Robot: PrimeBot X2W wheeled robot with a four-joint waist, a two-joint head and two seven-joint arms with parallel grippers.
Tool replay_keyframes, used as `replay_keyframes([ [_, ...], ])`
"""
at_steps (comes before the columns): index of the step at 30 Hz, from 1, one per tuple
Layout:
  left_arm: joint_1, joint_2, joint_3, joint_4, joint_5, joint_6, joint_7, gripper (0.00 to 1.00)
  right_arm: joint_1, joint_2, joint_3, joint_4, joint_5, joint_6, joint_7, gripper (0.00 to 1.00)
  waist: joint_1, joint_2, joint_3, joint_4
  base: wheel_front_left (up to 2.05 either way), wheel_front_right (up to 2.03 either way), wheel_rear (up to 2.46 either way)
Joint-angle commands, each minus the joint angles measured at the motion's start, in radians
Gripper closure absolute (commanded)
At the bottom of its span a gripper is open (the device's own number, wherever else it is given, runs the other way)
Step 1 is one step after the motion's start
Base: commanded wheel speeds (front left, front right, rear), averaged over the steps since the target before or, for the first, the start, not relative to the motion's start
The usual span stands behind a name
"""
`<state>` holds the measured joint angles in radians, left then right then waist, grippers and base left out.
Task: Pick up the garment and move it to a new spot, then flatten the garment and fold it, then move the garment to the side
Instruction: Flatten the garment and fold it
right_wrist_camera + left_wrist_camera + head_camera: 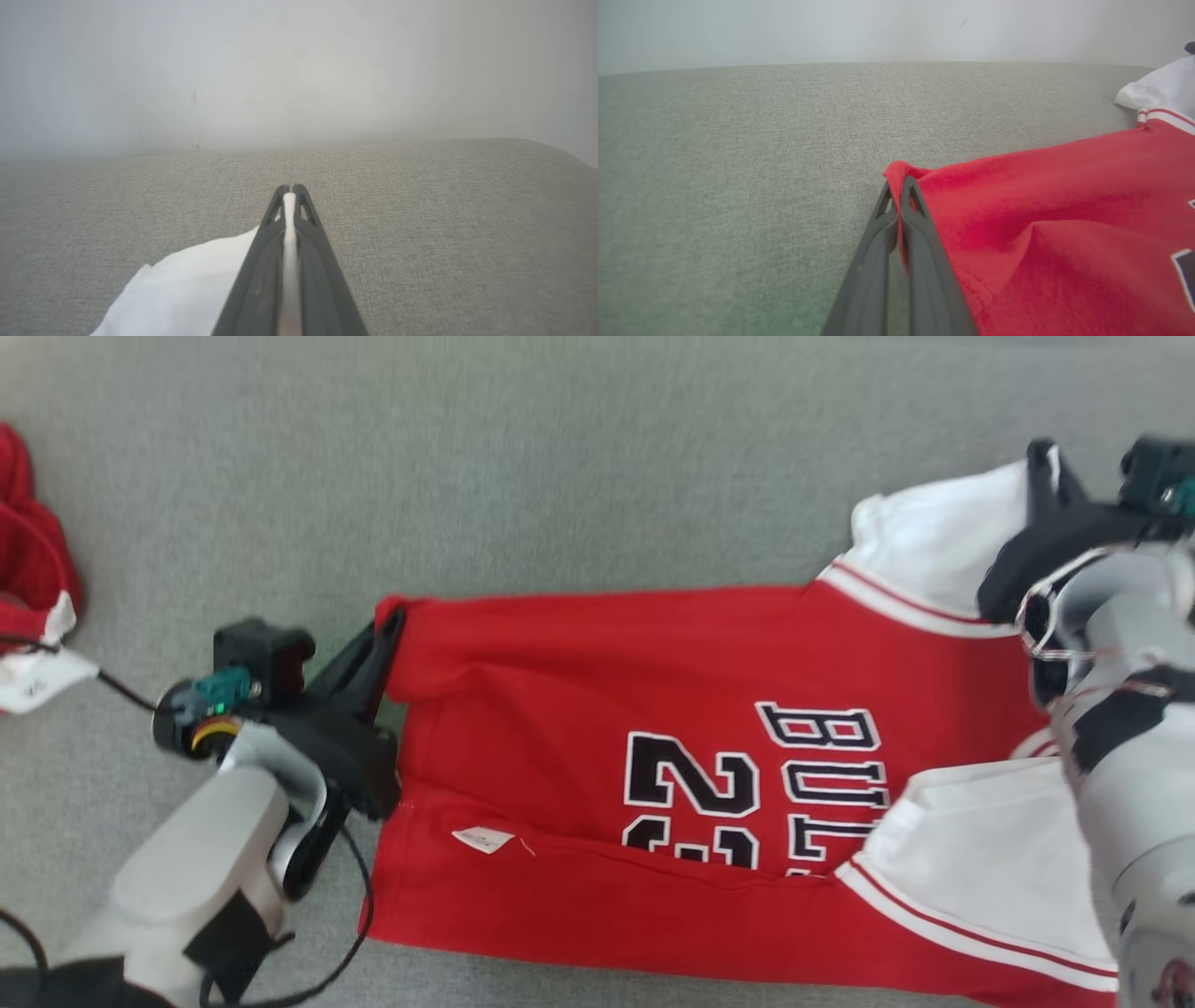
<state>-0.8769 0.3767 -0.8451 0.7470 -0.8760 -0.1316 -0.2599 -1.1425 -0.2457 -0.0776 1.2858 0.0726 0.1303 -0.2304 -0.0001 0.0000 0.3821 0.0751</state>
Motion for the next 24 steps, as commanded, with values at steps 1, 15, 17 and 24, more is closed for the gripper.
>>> replay_keyframes([
  [1, 0.047, 0.002, 0.027, -0.001, 0.013, 0.003, -0.005, 1.00, 0.052, 0.013, 0.009, -0.019, 0.031, 0.001, -0.021, 1.00, 0.0001, 0.0000, -0.091, -0.042, 0.00, 0.00, 0.00],
  [15, 0.241, -0.022, 0.182, -0.064, 0.132, 0.009, -0.004, 1.00, 0.482, 0.000, 0.231, -0.477, 0.441, 0.001, -0.035, 1.00, 0.0001, 0.0000, -0.194, -0.075, 0.00, 0.00, 0.00],
  [17, 0.258, -0.032, 0.197, -0.067, 0.148, 0.008, -0.004, 1.00, 0.553, -0.024, 0.248, -0.555, 0.499, 0.001, -0.035, 1.00, 0.0001, 0.0000, -0.203, -0.076, 0.00, 0.00, 0.00],
  [24, 0.305, -0.049, 0.254, -0.081, 0.191, 0.005, -0.004, 1.00, 0.772, -0.080, 0.280, -0.759, 0.613, 0.001, -0.035, 1.00, 0.0001, 0.0000, -0.221, -0.084, 0.00, 0.00, 0.00],
])
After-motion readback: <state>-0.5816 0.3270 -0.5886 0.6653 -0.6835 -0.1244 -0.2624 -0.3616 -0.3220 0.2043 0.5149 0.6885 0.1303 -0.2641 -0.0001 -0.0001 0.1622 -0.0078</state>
